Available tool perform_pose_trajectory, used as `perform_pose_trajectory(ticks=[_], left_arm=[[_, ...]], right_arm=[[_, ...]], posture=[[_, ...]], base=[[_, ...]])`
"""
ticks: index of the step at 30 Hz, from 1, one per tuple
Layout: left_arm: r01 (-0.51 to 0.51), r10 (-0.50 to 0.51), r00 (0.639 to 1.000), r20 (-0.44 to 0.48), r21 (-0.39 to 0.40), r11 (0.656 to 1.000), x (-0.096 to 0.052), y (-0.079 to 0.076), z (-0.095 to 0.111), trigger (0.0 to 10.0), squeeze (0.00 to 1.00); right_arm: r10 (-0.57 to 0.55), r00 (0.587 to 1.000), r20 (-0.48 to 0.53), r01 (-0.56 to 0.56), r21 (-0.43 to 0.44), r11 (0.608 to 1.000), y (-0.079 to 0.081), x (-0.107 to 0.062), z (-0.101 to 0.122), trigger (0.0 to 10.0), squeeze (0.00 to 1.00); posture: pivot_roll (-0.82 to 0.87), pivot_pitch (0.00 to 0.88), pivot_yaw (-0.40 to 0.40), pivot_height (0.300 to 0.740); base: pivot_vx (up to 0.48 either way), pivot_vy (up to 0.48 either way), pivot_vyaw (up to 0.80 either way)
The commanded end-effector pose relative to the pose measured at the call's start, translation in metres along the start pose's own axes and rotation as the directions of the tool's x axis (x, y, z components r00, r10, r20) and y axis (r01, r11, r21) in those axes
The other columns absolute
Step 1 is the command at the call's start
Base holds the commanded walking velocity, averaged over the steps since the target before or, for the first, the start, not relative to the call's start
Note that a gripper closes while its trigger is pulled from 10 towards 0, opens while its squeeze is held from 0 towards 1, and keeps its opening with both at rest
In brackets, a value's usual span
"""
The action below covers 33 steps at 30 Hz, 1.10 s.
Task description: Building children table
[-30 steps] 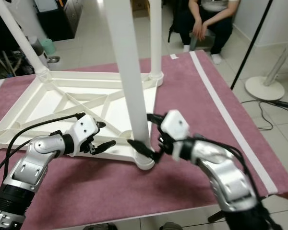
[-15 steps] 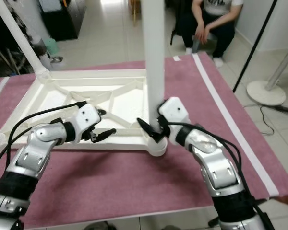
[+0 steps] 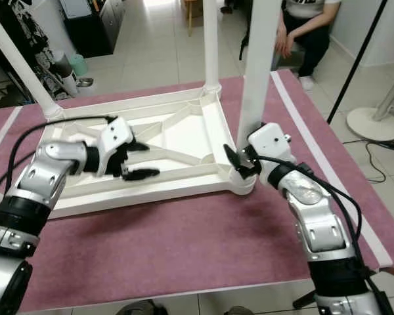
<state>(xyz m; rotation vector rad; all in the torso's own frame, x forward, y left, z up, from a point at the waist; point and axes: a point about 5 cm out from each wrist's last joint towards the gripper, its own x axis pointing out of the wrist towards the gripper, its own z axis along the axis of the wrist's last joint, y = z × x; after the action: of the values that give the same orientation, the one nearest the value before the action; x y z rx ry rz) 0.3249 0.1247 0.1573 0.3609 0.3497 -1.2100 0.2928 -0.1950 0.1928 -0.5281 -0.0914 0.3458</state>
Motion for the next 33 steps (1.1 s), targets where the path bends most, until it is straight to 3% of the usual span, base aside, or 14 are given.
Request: perform_pose_trajectory(ticks=[1, 5, 7, 11, 13, 14, 15, 23, 28, 29, 30, 31, 32, 33], left_arm=[[0.05, -0.05, 0.999, -0.013, -0.041, 0.998, 0.0, -0.006, -0.006, 10.0, 0.0], [0.031, -0.034, 0.997, -0.071, -0.048, 0.998, 0.011, -0.015, -0.023, 10.0, 0.0], [-0.053, 0.051, 0.997, -0.058, -0.037, 0.998, 0.021, -0.012, -0.025, 10.0, 0.0], [-0.182, 0.184, 0.982, 0.04, -0.052, 0.982, 0.03, 0.001, -0.006, 10.0, 0.0], [-0.18, 0.183, 0.982, 0.055, -0.051, 0.982, 0.028, 0.002, -0.002, 10.0, 0.0], [-0.17, 0.172, 0.983, 0.069, -0.03, 0.985, 0.024, 0.002, 0.002, 10.0, 0.89], [-0.156, 0.155, 0.985, 0.074, -0.004, 0.988, 0.019, 0.001, 0.004, 10.0, 1.0], [-0.054, 0.05, 0.996, 0.069, 0.052, 0.997, 0.006, -0.01, 0.007, 10.0, 1.0], [0.01, -0.01, 0.999, 0.041, 0.014, 1.0, 0.016, -0.025, -0.005, 10.0, 1.0], [0.021, -0.02, 0.999, 0.045, -0.03, 0.999, 0.019, -0.029, -0.008, 10.0, 1.0], [0.02, -0.017, 0.999, 0.047, -0.053, 0.998, 0.023, -0.032, -0.01, 10.0, 0.77], [0.02, -0.017, 0.999, 0.047, -0.053, 0.998, 0.023, -0.032, -0.01, 10.0, 0.77], [-0.007, 0.011, 0.999, 0.047, -0.071, 0.997, 0.027, -0.032, -0.012, 10.0, 0.0], [-0.045, 0.049, 0.997, 0.057, -0.076, 0.996, 0.032, -0.03, -0.011, 10.0, 0.0]], right_arm=[[-0.074, 0.992, -0.106, 0.071, -0.023, 0.997, -0.011, -0.005, -0.02, 10.0, 0.0], [-0.115, 0.985, -0.128, 0.109, -0.051, 0.993, -0.017, -0.004, -0.025, 10.0, 0.0], [-0.132, 0.982, -0.133, 0.126, -0.048, 0.991, -0.02, -0.004, -0.026, 10.0, 0.0], [-0.173, 0.972, -0.162, 0.159, -0.094, 0.983, -0.028, -0.005, -0.034, 10.0, 0.0], [-0.178, 0.97, -0.166, 0.162, -0.104, 0.981, -0.029, -0.005, -0.035, 10.0, 0.0], [-0.182, 0.969, -0.167, 0.166, -0.105, 0.98, -0.03, -0.006, -0.036, 10.0, 0.0], [-0.186, 0.968, -0.169, 0.171, -0.102, 0.98, -0.031, -0.006, -0.036, 10.0, 0.0], [-0.199, 0.963, -0.182, 0.181, -0.109, 0.977, -0.034, -0.008, -0.043, 10.0, 0.0], [-0.203, 0.962, -0.183, 0.185, -0.112, 0.976, -0.035, -0.006, -0.045, 10.0, 0.0], [-0.204, 0.963, -0.179, 0.186, -0.111, 0.976, -0.035, -0.005, -0.044, 10.0, 0.0], [-0.203, 0.963, -0.176, 0.186, -0.112, 0.976, -0.035, -0.004, -0.043, 10.0, 0.0], [-0.203, 0.963, -0.176, 0.186, -0.112, 0.976, -0.035, -0.004, -0.043, 10.0, 0.0], [-0.201, 0.964, -0.173, 0.184, -0.111, 0.977, -0.034, -0.003, -0.043, 10.0, 0.0], [-0.197, 0.966, -0.169, 0.18, -0.11, 0.978, -0.033, -0.003, -0.042, 10.0, 0.0]], posture=[[-0.05, 0.0, 0.166, 0.74], [-0.05, 0.0, 0.165, 0.74], [-0.05, 0.0, 0.161, 0.74], [-0.05, 0.0, 0.157, 0.74], [-0.05, 0.0, 0.159, 0.74], [-0.06, 0.0, 0.162, 0.74], [-0.06, 0.0, 0.164, 0.74], [-0.05, 0.0, 0.164, 0.74], [-0.06, 0.0, 0.165, 0.74], [-0.06, 0.0, 0.165, 0.74], [-0.06, 0.0, 0.164, 0.74], [-0.06, 0.0, 0.164, 0.74], [-0.06, 0.0, 0.161, 0.74], [-0.06, 0.0, 0.159, 0.74]], base=[[0.0, 0.0, 0.0], [0.0, 0.0, 0.0], [0.0, 0.0, 0.0], [0.0, 0.0, 0.0], [0.0, 0.0, 0.0], [0.0, 0.0, 0.0], [0.0, 0.0, 0.0], [0.0, 0.0, 0.0], [0.0, 0.0, 0.0], [0.0, 0.0, 0.0], [0.0, 0.0, 0.0], [0.0, 0.0, 0.0], [0.0, 0.0, 0.0], [0.0, 0.0, 0.0]])
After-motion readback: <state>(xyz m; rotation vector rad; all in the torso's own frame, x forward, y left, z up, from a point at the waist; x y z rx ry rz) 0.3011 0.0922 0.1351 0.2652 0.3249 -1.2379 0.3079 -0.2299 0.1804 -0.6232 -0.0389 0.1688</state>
